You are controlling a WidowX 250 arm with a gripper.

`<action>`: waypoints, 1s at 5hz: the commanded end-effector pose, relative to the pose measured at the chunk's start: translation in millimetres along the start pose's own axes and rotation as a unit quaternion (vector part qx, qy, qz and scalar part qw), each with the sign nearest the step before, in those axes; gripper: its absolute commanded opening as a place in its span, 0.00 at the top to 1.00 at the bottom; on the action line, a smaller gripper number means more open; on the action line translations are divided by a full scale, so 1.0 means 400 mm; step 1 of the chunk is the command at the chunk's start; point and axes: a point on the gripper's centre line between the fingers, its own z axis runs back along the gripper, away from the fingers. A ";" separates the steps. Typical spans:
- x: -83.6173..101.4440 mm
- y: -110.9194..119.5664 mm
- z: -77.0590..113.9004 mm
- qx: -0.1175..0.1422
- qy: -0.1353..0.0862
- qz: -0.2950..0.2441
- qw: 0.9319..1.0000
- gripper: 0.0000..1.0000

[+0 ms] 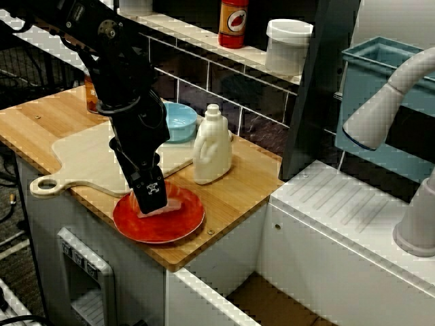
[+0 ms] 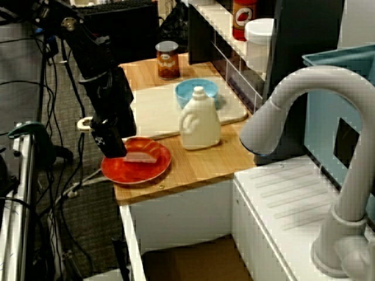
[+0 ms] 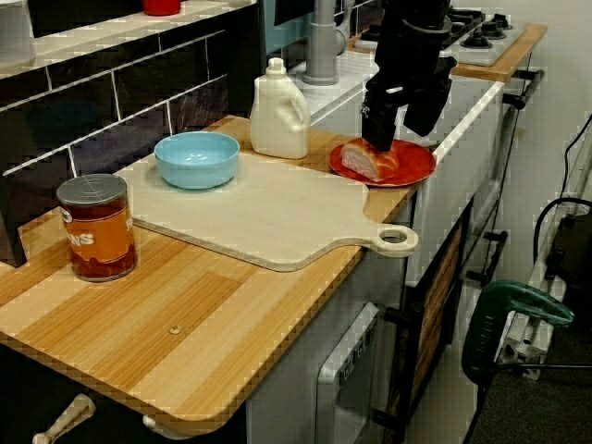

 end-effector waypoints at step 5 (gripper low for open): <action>-0.008 0.039 0.067 -0.005 -0.027 0.005 1.000 0.00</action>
